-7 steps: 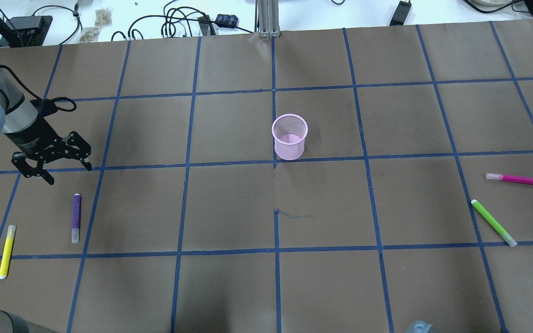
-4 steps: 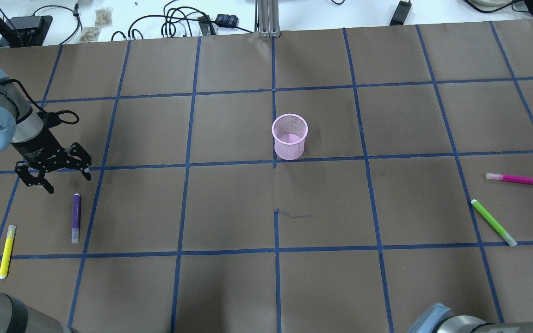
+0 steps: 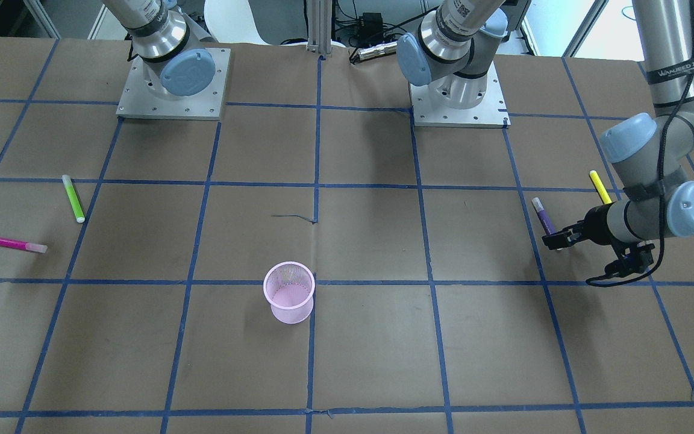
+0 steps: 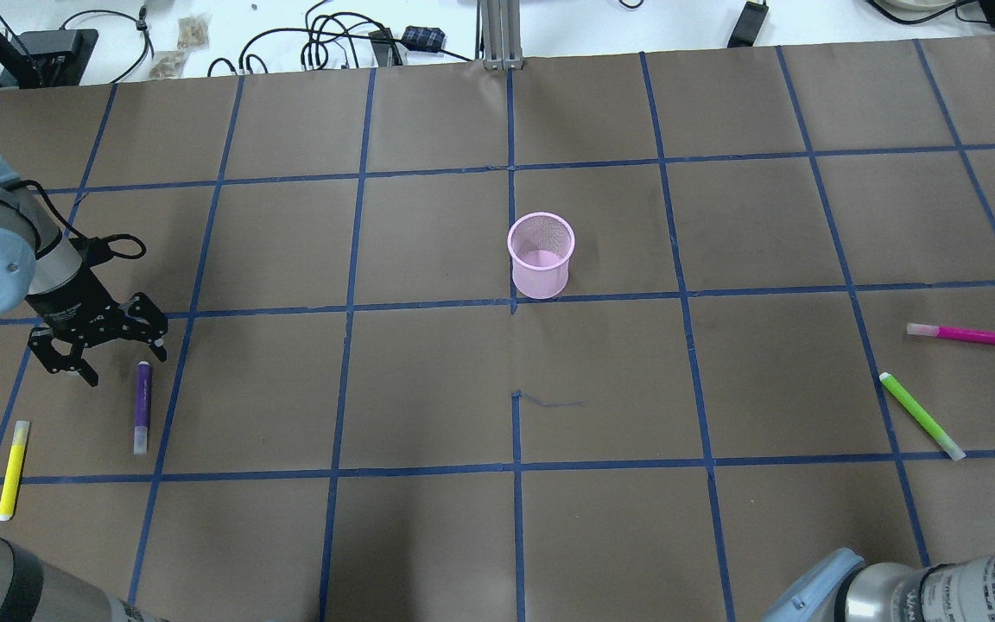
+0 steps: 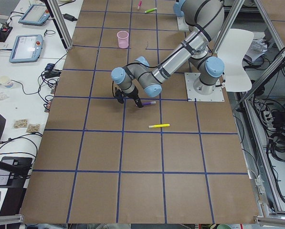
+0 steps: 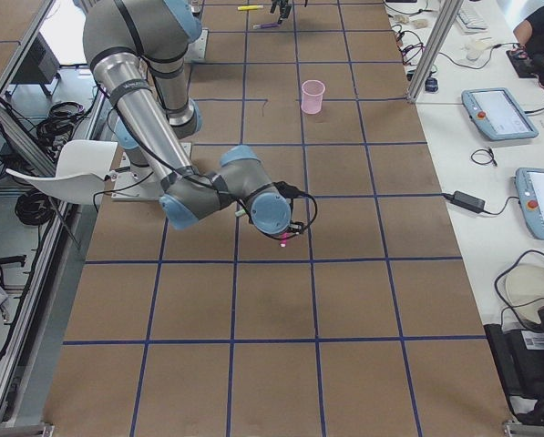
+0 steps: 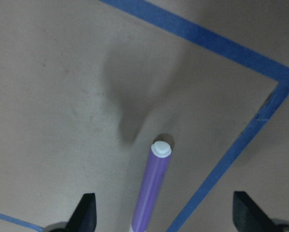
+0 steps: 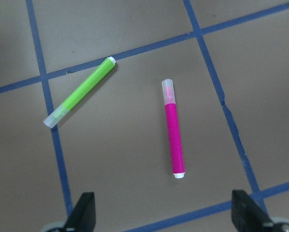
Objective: Insert purple and pink pens into pink cup
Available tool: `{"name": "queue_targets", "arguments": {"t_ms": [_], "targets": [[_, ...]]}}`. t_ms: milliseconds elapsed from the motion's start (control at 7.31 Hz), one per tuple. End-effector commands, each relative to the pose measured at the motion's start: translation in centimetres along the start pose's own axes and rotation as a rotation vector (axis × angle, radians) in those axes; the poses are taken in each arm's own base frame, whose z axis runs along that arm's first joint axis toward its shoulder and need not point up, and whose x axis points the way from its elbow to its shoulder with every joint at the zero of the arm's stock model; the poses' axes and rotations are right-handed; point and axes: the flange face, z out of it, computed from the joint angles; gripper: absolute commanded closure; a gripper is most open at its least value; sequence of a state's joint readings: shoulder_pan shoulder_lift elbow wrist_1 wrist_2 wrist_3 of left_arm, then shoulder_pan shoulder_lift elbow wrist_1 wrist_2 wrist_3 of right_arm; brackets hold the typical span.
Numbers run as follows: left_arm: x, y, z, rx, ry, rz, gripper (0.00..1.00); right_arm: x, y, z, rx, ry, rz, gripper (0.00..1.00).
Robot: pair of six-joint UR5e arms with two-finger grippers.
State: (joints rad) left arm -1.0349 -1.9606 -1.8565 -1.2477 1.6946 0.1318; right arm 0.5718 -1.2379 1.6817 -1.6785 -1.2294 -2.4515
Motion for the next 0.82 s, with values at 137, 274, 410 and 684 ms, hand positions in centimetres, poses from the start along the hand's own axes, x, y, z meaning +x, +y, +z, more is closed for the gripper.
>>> {"name": "queue_targets", "arguments": {"t_ms": [137, 274, 410, 684], "targets": [[-0.2, -1.0, 2.1, -0.035, 0.011, 0.082, 0.13, 1.2, 3.3, 4.5, 0.221, -0.052, -0.035, 0.01], [-0.1, -1.3, 2.9, -0.048, 0.022, 0.084, 0.14, 1.6, 4.6, 6.0, 0.252, -0.064, -0.039, 0.02], [-0.2, -1.5, 2.5, -0.040, 0.017, 0.083, 0.20, 2.1, 6.3, 7.6, 0.273, -0.073, -0.059, 0.01], [-0.2, -1.3, 1.9, -0.029, 0.015, 0.085, 0.34, 3.0, 8.1, 9.3, 0.290, -0.078, -0.094, 0.01]]}}
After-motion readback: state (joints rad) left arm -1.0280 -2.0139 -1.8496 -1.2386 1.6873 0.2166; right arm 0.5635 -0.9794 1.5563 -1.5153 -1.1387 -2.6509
